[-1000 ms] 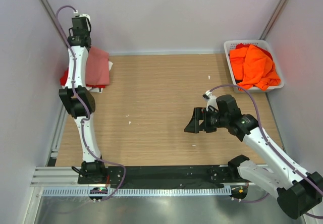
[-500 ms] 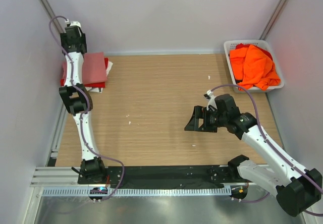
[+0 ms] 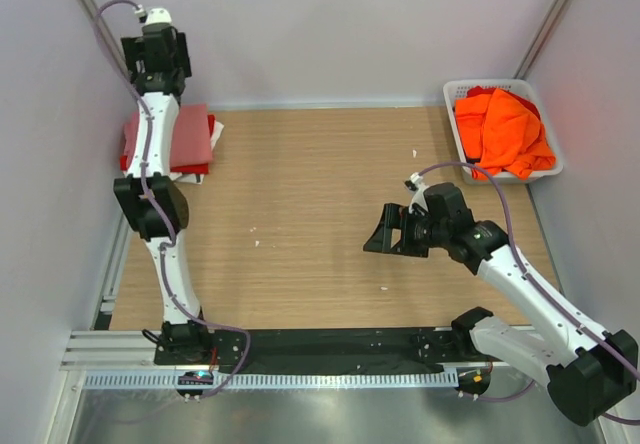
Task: Fold and stack the t-shirts
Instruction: Neatly place the folded tshirt to the corner, then reset both grippers
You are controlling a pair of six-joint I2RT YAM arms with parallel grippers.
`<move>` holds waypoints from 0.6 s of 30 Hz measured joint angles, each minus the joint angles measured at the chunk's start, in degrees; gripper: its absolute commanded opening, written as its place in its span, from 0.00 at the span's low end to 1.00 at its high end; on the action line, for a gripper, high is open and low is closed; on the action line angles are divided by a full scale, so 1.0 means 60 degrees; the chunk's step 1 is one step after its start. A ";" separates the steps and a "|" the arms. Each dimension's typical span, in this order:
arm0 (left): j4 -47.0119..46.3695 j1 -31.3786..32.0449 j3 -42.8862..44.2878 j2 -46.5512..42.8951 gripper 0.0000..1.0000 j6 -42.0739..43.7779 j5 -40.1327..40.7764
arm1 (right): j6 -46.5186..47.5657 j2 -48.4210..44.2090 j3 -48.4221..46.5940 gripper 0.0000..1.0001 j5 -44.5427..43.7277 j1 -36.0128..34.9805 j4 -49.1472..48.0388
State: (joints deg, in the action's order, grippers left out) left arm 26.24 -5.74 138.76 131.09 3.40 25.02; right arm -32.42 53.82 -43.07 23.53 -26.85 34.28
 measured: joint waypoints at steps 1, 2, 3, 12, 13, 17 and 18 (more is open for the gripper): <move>-0.0044 0.0364 -0.0335 -0.0484 1.00 -0.0007 0.0240 | 0.0040 0.0040 -0.0062 0.92 -0.0120 -0.0007 0.0015; -0.0084 0.0772 -0.0648 -0.0976 1.00 -0.0015 0.0517 | 0.0084 0.0073 -0.0120 0.92 -0.0288 -0.0007 0.0022; -0.0160 0.1253 -0.1064 -0.1486 1.00 -0.0047 0.0692 | 0.0120 0.0087 -0.0164 0.92 -0.0423 -0.0011 0.0022; 0.1162 0.4033 -0.4794 -0.5348 1.00 -0.2299 -0.0459 | 0.0273 0.0488 -0.0215 0.91 -0.1501 -0.0011 -0.0302; 0.1326 0.3920 -0.5431 -0.5796 1.00 -0.2484 -0.0812 | 0.0270 0.0557 -0.0215 0.91 -0.1548 -0.0011 -0.0375; 0.1402 0.3515 -0.7810 -0.7253 1.00 -0.3002 -0.1803 | 0.0273 0.0608 -0.0215 0.92 -0.1792 -0.0018 -0.0637; 0.1461 0.3475 -0.8287 -0.7537 1.00 -0.3136 -0.2109 | 0.0277 0.0608 -0.0219 0.91 -0.1894 -0.0018 -0.0699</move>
State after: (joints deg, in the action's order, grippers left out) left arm 35.00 15.11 89.03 85.86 -15.42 12.36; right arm -30.76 57.47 -44.38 12.16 -26.96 30.09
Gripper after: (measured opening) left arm 0.996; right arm 0.915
